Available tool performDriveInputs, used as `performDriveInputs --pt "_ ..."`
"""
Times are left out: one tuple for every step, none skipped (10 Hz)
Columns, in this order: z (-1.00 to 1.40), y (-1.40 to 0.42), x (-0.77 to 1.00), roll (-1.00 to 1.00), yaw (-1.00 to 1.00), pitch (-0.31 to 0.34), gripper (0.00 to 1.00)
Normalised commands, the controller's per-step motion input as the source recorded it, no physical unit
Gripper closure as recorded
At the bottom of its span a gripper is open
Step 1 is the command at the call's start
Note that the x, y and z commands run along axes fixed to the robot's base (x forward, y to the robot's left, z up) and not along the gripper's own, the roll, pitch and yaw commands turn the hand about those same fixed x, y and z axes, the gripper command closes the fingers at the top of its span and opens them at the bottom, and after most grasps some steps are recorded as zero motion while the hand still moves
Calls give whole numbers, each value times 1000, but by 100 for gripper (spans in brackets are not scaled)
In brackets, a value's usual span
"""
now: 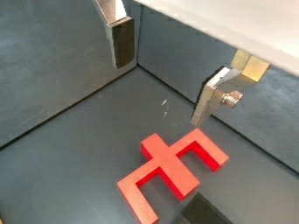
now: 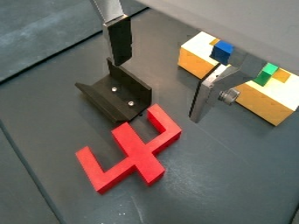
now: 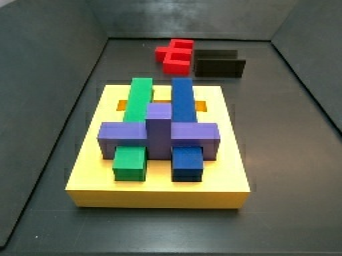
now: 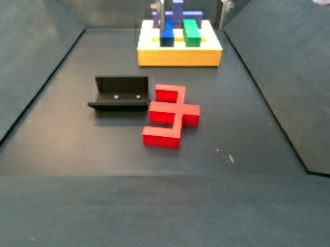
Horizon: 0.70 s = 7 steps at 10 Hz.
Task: Pick up the red object. Move up. Place the red object on the fixture. Regrasp the red object. Move to above the board. Insert the red object.
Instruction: Pick up the red object.
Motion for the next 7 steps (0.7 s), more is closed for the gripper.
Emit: performDriveInputs --pt "0 0 34 -7 0 0 0" --pt "-263 17 6 -86 -389 -39 0" --pt "-280 157 0 -106 -746 -43 0" --pt "-317 74 160 -53 -926 -39 0" --pt "-343 111 111 -1 -934 -11 0" --pt "-323 123 117 -24 -903 -24 0" --pt "-317 131 114 -36 -883 -34 0"
